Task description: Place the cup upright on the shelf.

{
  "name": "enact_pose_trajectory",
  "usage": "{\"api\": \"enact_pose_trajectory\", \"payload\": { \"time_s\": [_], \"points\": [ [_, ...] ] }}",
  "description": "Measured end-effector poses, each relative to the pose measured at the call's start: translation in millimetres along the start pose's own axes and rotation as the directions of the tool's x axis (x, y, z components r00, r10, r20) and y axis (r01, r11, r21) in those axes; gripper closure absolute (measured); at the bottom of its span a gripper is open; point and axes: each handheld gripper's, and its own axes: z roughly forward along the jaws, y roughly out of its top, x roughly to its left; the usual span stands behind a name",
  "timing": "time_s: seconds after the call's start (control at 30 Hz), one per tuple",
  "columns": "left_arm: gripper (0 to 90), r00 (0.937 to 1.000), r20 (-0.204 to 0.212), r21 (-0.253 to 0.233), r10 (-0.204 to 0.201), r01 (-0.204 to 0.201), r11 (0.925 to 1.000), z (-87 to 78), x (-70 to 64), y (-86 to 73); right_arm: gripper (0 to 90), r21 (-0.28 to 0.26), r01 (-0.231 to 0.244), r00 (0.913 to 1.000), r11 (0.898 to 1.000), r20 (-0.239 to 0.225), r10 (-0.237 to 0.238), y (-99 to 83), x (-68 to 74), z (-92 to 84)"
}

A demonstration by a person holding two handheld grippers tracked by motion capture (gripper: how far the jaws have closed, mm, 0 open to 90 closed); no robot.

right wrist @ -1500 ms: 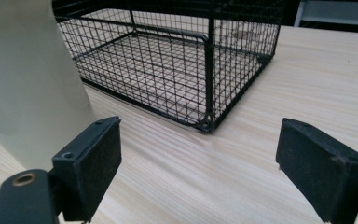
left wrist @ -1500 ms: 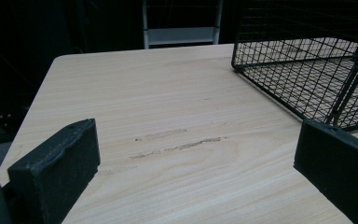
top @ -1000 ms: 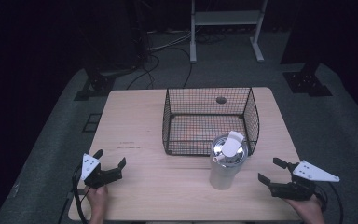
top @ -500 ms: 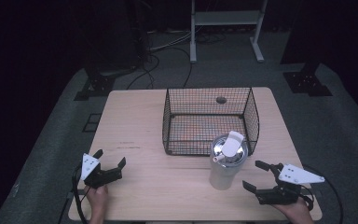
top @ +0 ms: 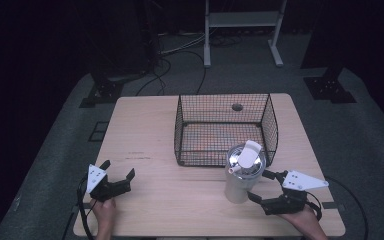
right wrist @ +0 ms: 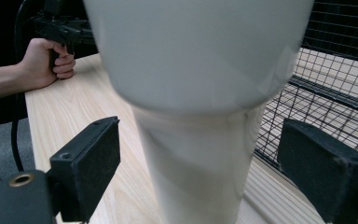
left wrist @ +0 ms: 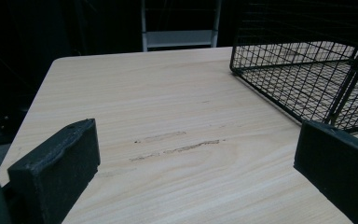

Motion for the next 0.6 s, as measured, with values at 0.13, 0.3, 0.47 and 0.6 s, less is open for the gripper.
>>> {"api": "enact_pose_trajectory", "payload": {
  "time_s": [0.13, 0.3, 0.47, 0.6],
  "points": [
    [0.0, 1.0000, -0.002, 0.000, 0.001, -0.001, 1.0000, 0.1, -0.2, 0.0, 12.5, 0.004, -0.003, 1.0000, 1.000, -0.003, 0.003, 1.0, -1.2, 6.5],
    [0.0, 1.0000, -0.002, 0.000, 0.002, -0.002, 1.0000, 0.0, -0.2, 0.0, 11.8, 0.010, 0.006, 0.9997, 1.000, -0.023, -0.006, 2.2, -1.6, 16.8],
    [0.0, 1.0000, -0.002, 0.000, 0.001, -0.001, 1.0000, -0.1, -0.3, 0.0, 9.2, -0.005, 0.005, 0.9998, 1.000, -0.021, -0.005, 2.4, -2.7, 29.0],
    [0.0, 1.0000, -0.002, 0.000, 0.000, 0.000, 1.0000, -0.1, -0.2, 0.0, 7.7, -0.014, 0.011, 0.9998, 1.000, -0.018, -0.011, 2.6, -2.8, 35.6]
  ]
}}
